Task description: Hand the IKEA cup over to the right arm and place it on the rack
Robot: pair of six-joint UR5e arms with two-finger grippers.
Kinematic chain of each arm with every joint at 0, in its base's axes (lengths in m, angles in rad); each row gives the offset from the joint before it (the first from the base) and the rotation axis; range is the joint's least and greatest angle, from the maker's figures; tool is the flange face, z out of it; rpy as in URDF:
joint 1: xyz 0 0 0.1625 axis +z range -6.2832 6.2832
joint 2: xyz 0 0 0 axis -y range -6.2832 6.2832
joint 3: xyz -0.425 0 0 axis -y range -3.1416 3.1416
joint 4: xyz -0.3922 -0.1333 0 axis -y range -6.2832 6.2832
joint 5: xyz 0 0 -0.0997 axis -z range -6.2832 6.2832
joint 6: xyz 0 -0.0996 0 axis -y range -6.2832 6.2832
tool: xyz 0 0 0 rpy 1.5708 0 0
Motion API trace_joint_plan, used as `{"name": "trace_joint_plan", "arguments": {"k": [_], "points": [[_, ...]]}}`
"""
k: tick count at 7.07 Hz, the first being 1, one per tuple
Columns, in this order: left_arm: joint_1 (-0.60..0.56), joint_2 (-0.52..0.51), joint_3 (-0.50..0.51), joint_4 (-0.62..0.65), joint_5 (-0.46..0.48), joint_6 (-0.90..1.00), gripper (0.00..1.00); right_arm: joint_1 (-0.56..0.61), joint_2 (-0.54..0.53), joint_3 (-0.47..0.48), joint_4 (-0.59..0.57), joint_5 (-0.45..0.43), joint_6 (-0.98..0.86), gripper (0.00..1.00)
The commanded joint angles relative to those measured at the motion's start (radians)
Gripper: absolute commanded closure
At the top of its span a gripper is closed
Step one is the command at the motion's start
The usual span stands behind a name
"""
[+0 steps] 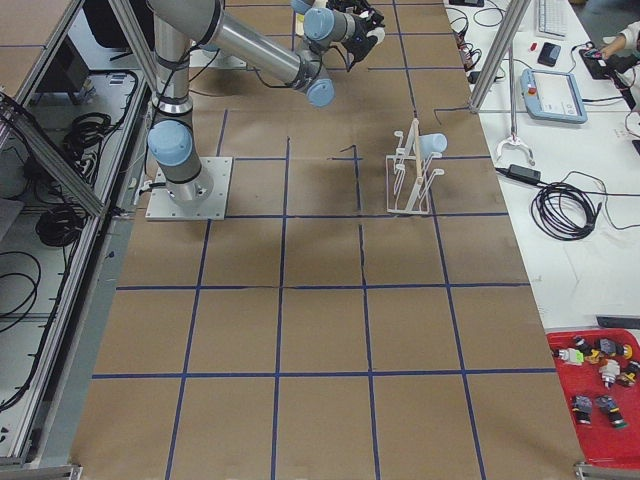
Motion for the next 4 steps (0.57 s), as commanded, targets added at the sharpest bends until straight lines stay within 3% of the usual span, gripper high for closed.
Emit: {"name": "trace_joint_plan", "arguments": {"k": [1,2,4], "points": [[0.114,0.017,-0.008,-0.001,-0.037,-0.004,0.01,0.0,0.0,0.001,0.0,0.0,0.0,0.53],[0.154,0.016,-0.002,-0.003,-0.066,-0.006,0.01,0.0,0.002,-0.003,-0.002,0.0,-0.002,0.53],[0.166,-0.012,0.038,-0.018,0.035,-0.009,0.01,-0.029,0.017,-0.024,-0.005,0.003,-0.023,0.54]]}}
